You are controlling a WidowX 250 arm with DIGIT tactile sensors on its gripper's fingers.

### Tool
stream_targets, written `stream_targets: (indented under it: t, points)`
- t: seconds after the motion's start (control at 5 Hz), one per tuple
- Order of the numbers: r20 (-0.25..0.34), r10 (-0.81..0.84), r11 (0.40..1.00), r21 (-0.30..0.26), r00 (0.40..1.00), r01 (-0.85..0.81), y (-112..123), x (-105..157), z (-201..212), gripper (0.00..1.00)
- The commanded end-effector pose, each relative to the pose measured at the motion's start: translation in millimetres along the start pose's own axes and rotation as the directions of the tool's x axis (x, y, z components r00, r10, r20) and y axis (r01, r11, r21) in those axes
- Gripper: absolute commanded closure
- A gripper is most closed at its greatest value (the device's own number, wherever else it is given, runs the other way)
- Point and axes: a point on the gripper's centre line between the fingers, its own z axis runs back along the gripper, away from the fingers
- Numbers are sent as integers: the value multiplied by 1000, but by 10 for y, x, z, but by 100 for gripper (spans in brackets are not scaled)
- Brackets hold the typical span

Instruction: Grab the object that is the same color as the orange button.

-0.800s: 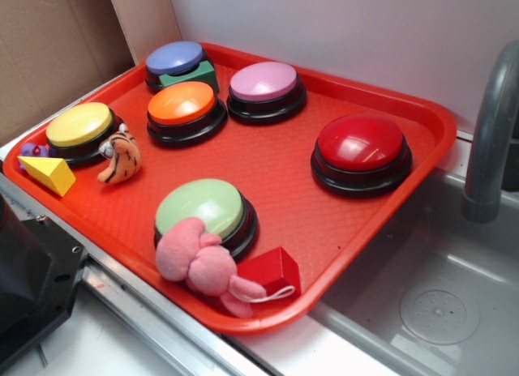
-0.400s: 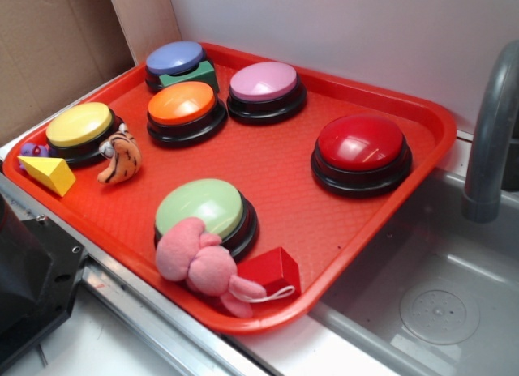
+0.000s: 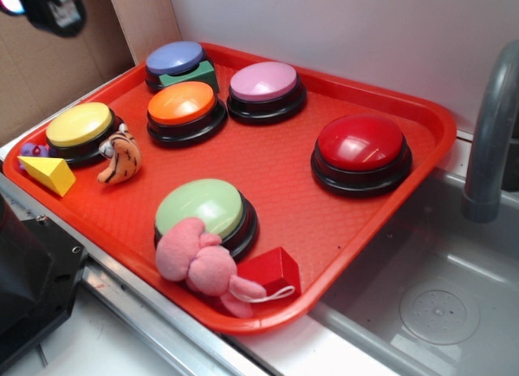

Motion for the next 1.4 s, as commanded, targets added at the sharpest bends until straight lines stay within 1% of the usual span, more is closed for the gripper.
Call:
stream_targets:
  t: [0.0,0.2,0.4,0.6,0.8,1.0,1.2]
  points:
    - [33,299,951,69,954,-301,313,227,-610,0]
    - [31,430,892,144,902,-429,407,234,-913,0]
    - [13,518,835,210,855,-509,450,214,-1124,0]
    - [17,583,787,238,812,-570,467,197,-1314,0]
    - [12,646,740,233,763,-631,535,119,-1463,0]
    - [31,636,760,152,771,-632,577,78,-1638,0]
    - [60,626,766,140,778,-627,563,94,-1694,0]
